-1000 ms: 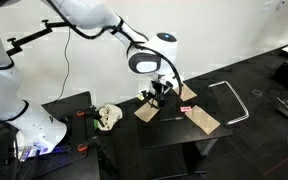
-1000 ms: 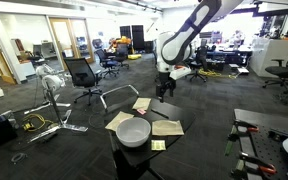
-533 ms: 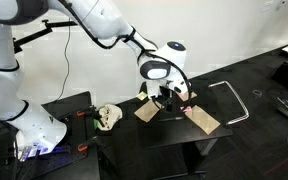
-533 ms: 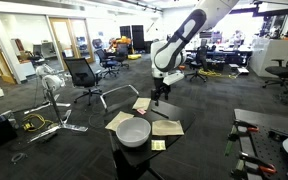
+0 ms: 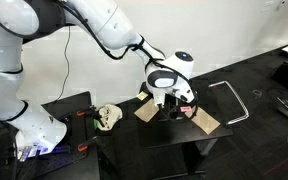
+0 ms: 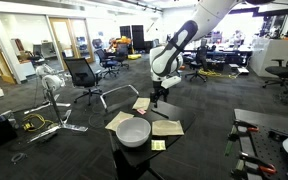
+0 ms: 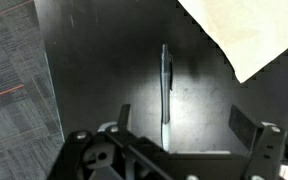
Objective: Put the pen in the white bowl
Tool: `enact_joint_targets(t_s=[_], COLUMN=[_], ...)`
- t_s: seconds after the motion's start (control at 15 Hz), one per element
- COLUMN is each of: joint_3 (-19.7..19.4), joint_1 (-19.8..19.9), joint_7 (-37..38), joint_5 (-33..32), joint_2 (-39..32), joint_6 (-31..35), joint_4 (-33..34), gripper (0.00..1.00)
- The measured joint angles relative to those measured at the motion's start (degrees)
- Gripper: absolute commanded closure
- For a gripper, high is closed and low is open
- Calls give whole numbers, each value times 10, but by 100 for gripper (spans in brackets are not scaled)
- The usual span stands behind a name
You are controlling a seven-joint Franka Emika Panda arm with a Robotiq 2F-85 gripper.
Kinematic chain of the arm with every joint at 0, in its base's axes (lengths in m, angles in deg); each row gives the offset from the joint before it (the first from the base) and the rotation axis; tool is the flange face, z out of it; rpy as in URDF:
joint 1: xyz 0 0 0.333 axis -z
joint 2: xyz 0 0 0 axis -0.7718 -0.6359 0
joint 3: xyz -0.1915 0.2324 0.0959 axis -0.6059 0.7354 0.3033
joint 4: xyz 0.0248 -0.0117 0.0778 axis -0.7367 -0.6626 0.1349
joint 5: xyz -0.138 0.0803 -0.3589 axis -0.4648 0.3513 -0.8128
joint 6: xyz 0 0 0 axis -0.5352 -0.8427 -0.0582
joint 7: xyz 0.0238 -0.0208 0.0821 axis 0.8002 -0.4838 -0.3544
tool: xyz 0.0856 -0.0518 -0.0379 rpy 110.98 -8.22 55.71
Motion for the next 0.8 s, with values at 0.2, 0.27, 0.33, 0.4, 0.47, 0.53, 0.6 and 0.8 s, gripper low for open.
enact_joint_targets(t_s=[0.2,0.27,0.33,0.4,0.47,0.53,0.6,0.8], joint_3=[2,2,2,2,3,3,3,3], joint_1=[7,9,9,9,9,9,8,8], joint_7=[-10,-11,-11,-11,-11,-11,-11,-10], joint_5=[1,1,1,1,1,1,1,1], joint_2=[-15,-18,-22,-25,-28,-32,-35,-43], joint_6=[0,3,8,15,23,32,42,66], joint_4=[11,12,12,12,12,12,12,12], gripper=[0,0,0,0,0,0,0,0])
